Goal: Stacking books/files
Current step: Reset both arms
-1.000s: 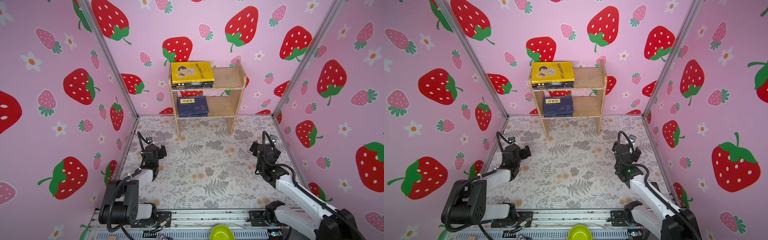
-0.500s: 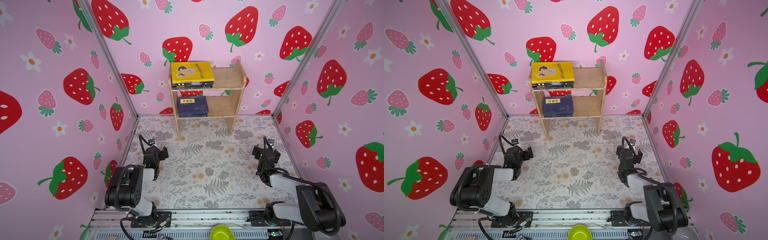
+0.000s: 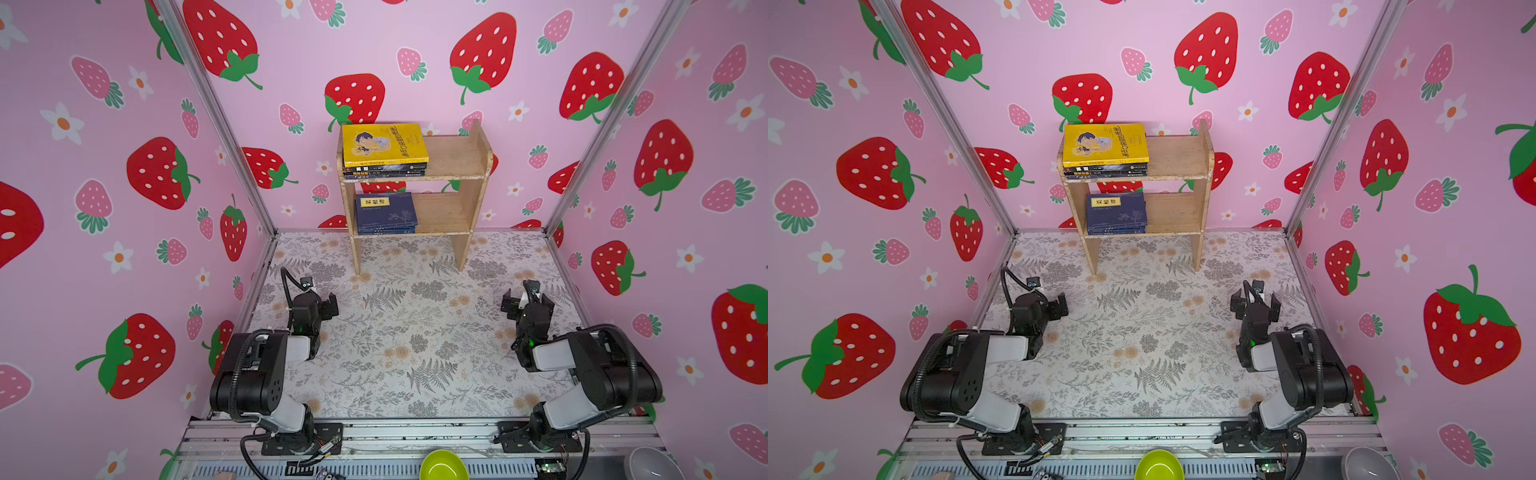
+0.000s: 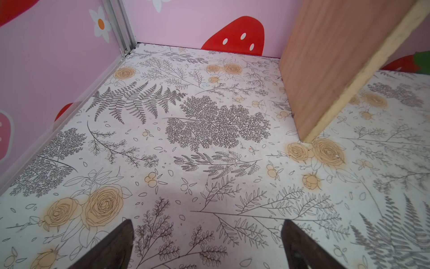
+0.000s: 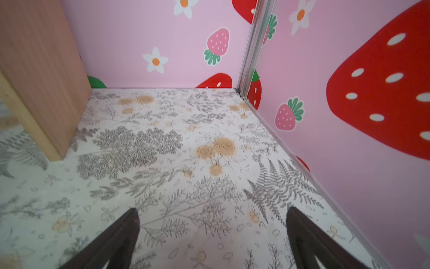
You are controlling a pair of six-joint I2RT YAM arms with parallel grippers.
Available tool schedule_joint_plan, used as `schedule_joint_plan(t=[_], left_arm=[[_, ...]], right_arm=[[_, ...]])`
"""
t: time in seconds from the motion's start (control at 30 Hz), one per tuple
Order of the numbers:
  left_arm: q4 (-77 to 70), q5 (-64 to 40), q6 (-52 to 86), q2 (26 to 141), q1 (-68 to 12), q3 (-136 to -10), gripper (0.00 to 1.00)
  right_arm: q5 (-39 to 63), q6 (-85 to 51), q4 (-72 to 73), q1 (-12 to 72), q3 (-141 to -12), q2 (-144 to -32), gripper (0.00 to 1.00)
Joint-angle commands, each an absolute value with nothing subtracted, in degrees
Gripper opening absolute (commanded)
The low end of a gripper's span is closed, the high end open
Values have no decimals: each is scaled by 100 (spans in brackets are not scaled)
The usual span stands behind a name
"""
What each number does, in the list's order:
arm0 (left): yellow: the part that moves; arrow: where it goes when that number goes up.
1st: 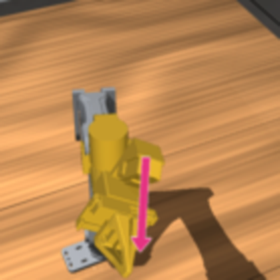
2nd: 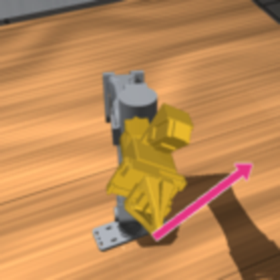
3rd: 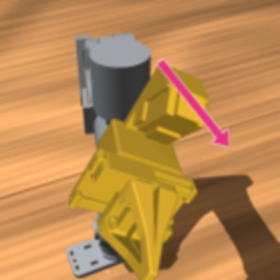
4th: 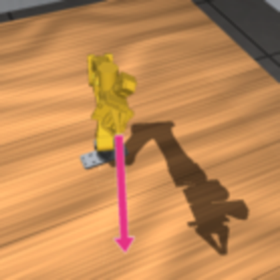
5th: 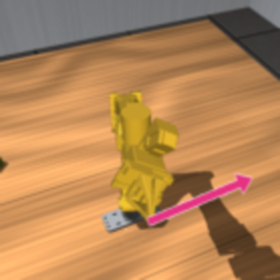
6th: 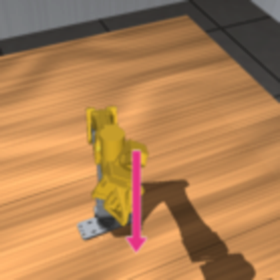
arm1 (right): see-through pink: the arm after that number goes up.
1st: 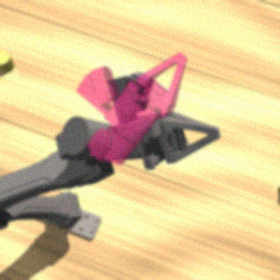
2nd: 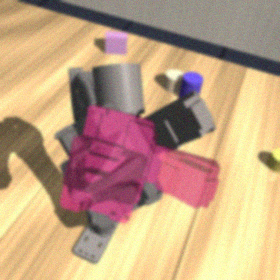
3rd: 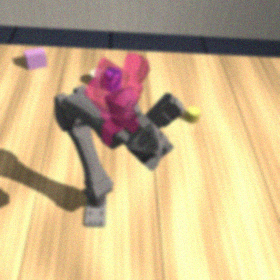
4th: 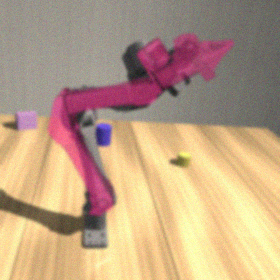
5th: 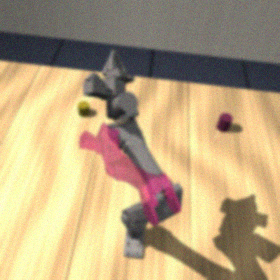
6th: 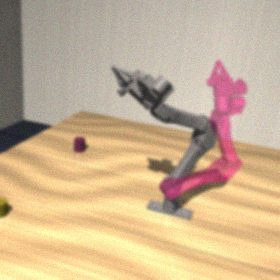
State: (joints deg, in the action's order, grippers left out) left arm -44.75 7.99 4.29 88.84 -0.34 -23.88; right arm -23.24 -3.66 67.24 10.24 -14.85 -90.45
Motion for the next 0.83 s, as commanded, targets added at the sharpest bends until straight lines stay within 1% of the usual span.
schedule_joint_plan(t=[0.0,0.07,0.13,0.2,0.8], left_arm=[[-4475,888,325,8853,-46,-2549,99],[-4470,891,325,8858,-51,-2549,99],[-4474,887,325,8859,-53,-2549,99],[-4474,888,325,8858,-47,-2549,99],[-4470,879,321,8861,-49,-2549,99]], right_arm=[[-2162,-266,7728,898,-1375,-9161,100],[-2122,-347,7257,884,-1477,-9026,100],[-2116,-303,7507,878,-1429,-9103,100],[-2113,-314,7351,876,-1465,-9055,100],[-2115,-300,7397,875,-1433,-9042,100]])
